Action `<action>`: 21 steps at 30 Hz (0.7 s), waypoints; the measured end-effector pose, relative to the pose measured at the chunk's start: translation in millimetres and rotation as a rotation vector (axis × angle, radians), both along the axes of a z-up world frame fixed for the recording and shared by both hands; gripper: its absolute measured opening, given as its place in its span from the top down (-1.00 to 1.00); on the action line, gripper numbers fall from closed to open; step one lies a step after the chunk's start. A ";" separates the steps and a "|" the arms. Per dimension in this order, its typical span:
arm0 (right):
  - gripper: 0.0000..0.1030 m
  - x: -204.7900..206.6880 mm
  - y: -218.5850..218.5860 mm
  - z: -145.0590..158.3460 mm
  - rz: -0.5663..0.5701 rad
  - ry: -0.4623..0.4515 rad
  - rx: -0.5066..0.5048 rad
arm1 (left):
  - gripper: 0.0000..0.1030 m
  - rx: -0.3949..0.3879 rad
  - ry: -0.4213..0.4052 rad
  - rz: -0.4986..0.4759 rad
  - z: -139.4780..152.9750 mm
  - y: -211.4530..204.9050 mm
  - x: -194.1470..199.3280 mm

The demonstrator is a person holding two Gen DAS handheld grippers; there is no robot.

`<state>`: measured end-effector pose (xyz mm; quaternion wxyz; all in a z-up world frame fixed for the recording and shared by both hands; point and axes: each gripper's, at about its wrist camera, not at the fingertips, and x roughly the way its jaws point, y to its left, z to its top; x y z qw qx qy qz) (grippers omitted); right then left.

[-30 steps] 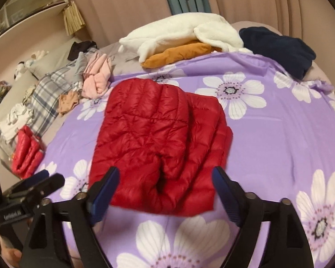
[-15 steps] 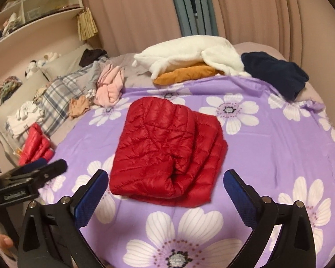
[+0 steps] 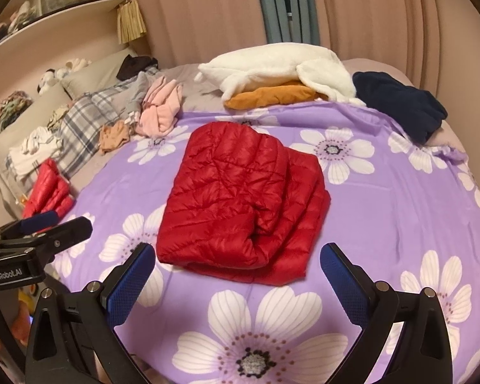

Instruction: Fold large clothes

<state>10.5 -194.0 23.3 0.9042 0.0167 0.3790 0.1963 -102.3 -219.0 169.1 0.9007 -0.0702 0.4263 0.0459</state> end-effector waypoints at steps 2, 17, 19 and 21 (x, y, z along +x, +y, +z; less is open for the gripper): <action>-0.98 0.9 -0.3 0.0 -0.002 0.002 0.001 | -0.99 0.003 0.002 0.000 0.2 -0.1 0.1; -0.98 3.2 1.0 0.7 0.005 0.009 0.002 | -0.99 0.032 0.016 -0.006 -2.4 -4.0 -1.8; -0.98 2.2 0.9 1.6 0.000 0.006 0.000 | -0.99 0.030 0.018 -0.007 -2.6 -4.6 -1.4; -0.98 1.9 0.1 1.1 0.000 0.008 0.005 | -0.99 0.029 0.019 -0.010 -3.1 -4.2 -0.7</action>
